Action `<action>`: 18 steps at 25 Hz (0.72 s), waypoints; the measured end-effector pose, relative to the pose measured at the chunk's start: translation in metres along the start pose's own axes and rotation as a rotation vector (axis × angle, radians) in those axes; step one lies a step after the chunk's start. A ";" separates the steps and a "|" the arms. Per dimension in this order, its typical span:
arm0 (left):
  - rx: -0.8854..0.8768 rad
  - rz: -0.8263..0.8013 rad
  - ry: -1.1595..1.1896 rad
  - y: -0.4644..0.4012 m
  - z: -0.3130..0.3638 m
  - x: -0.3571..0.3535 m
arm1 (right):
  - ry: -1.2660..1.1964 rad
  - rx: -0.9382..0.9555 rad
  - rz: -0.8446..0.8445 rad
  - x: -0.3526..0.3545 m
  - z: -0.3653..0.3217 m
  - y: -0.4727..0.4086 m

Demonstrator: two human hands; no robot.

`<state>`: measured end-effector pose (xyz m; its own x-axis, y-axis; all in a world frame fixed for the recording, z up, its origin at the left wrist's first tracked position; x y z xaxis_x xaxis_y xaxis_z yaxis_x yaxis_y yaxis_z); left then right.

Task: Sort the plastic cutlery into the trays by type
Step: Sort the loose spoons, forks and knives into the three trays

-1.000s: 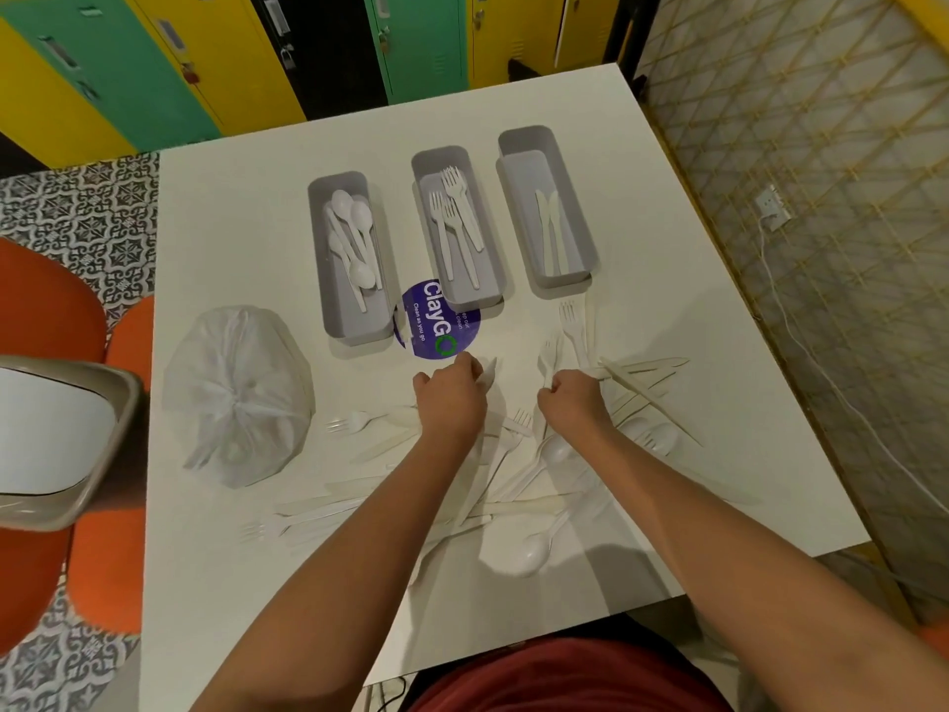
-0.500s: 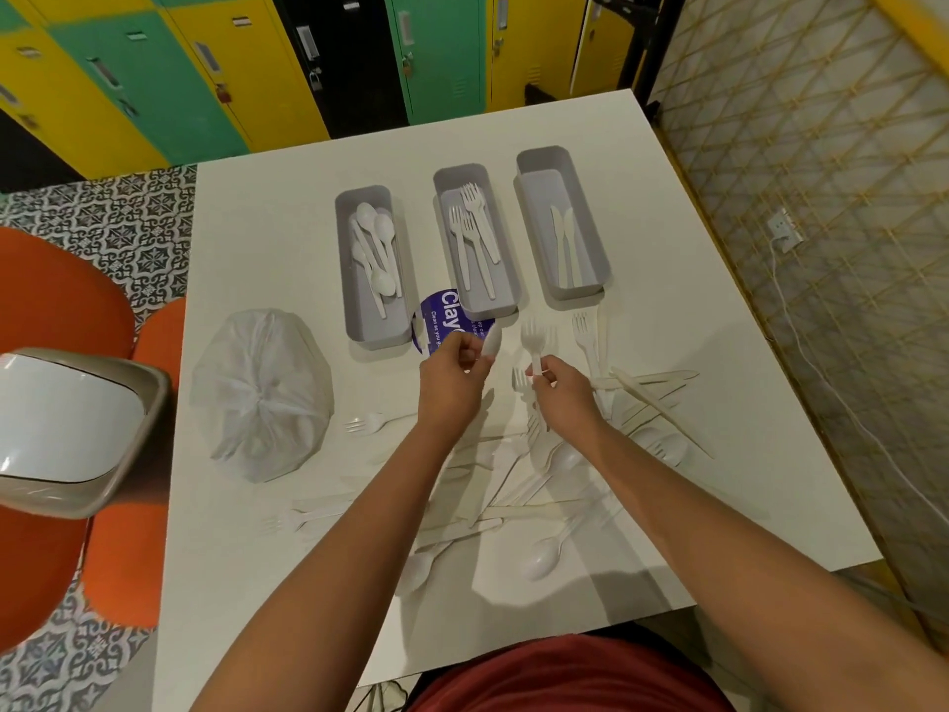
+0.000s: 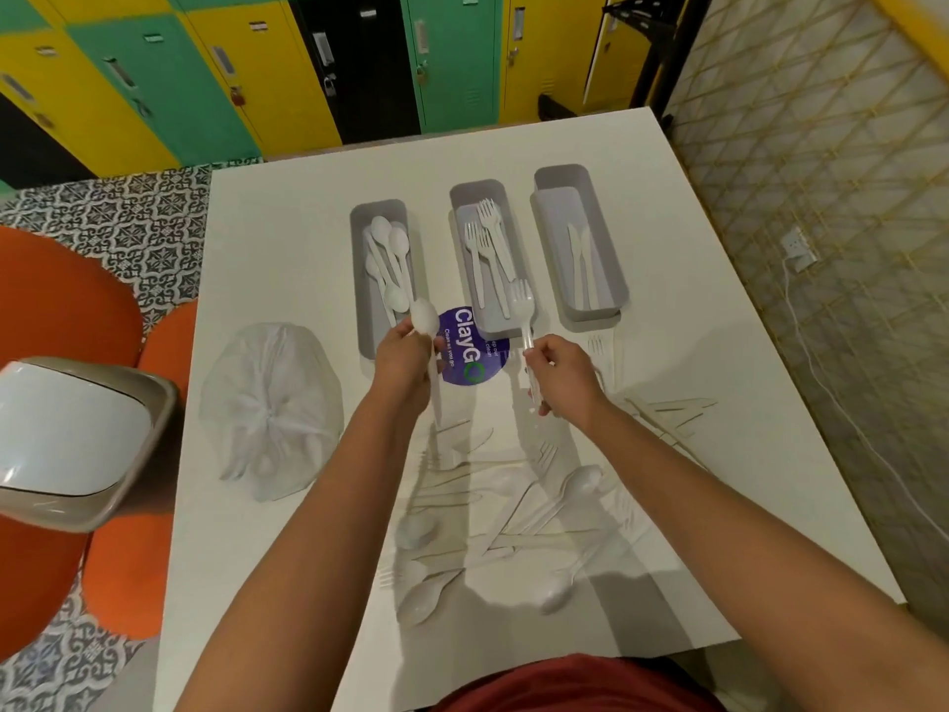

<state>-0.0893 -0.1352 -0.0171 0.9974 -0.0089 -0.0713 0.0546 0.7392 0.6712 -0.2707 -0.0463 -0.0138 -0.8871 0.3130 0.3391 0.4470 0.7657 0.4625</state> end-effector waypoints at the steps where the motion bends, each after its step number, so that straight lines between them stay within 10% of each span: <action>1: 0.002 0.008 -0.015 -0.003 0.003 0.003 | -0.005 -0.024 -0.013 -0.002 -0.002 -0.005; 18: -0.304 0.234 -0.858 -0.079 0.102 0.011 | 0.171 -0.072 -0.018 -0.011 -0.075 -0.116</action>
<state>-0.0775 -0.2619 0.0043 0.6819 -0.2413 0.6906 -0.0457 0.9281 0.3694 -0.3041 -0.1808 -0.0101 -0.8655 0.1949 0.4614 0.4436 0.7260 0.5254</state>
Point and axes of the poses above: each hand's wrist, its own y-axis away from the middle knuckle, its own x-axis out of the back of the hand, z = x × y, the point moved 10 cm from there along -y, towards the middle knuckle
